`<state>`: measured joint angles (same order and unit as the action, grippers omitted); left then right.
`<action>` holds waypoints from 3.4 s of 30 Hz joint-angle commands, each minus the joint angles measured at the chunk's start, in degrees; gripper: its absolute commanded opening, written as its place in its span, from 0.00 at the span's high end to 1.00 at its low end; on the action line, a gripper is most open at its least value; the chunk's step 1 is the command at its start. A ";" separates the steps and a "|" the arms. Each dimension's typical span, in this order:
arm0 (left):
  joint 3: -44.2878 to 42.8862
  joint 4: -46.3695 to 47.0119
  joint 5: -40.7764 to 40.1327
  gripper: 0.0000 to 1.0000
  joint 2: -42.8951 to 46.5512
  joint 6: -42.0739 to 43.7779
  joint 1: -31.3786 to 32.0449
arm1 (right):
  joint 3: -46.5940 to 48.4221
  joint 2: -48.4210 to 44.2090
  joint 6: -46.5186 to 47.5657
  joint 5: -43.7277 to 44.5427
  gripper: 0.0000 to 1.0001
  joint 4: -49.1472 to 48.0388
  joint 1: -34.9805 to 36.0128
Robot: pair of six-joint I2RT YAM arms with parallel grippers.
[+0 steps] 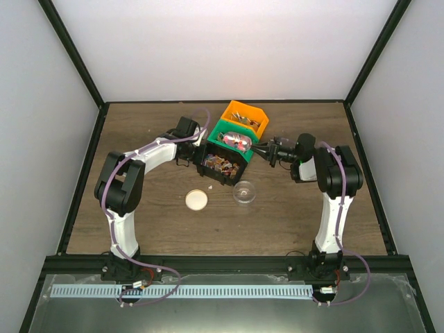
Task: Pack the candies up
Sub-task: Scoop the fake candies from the storage box, then place the fake candies in the packing bottle.
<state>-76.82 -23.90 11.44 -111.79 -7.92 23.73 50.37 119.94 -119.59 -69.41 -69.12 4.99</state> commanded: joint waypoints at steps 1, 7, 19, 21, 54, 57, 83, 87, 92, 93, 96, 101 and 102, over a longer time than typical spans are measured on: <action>-0.52 0.26 -0.36 0.85 0.69 -0.58 0.09 | -1.60 -3.37 -12.83 -0.64 0.99 -4.00 -0.48; -0.48 0.30 -0.19 0.85 0.58 -0.67 0.09 | -5.55 -6.31 -13.55 -0.68 0.99 -6.30 -0.86; -0.20 0.43 -0.01 0.85 0.59 -0.78 0.09 | -11.16 -11.72 -16.11 -1.16 0.99 -9.53 -3.09; -0.10 0.51 -0.02 0.85 0.53 -0.78 0.09 | -12.58 -12.66 -16.37 -1.38 0.99 -10.19 -3.91; 0.17 1.14 1.44 0.85 0.19 -1.60 0.17 | -38.24 -35.36 -13.09 -4.60 0.99 -6.22 -10.00; 0.33 1.31 1.56 0.85 0.25 -1.74 0.18 | -39.14 -41.03 -8.18 -6.57 0.99 3.37 -11.93; 0.89 1.40 3.32 0.85 0.67 -2.61 0.18 | -39.11 -62.94 24.41 -8.36 0.99 62.62 -14.11; 0.88 1.32 3.24 0.85 0.70 -2.58 0.18 | -34.34 -61.12 33.24 -6.89 0.99 73.66 -14.09; 0.88 1.22 2.96 0.85 0.86 -2.45 0.09 | -31.51 -59.56 39.97 -6.28 0.99 81.04 -14.13; 0.81 1.17 3.05 0.85 0.82 -2.45 0.08 | -31.41 -59.75 40.48 -6.00 0.99 82.20 -14.07; 0.62 0.96 2.97 0.85 1.08 -2.37 0.08 | -31.03 -60.90 40.96 -4.80 0.99 84.61 -14.12; 0.53 0.80 3.02 0.85 1.33 -2.45 0.09 | -28.04 -61.06 43.87 -3.05 0.99 90.18 -14.05; 0.51 0.83 3.10 0.85 1.36 -2.51 0.09 | -27.35 -60.75 44.73 -2.59 0.99 91.39 -14.07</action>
<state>-76.38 -23.14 13.19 -111.79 -9.93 23.73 18.70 59.18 -79.11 -73.45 15.53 -8.56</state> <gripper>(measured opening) 0.154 0.088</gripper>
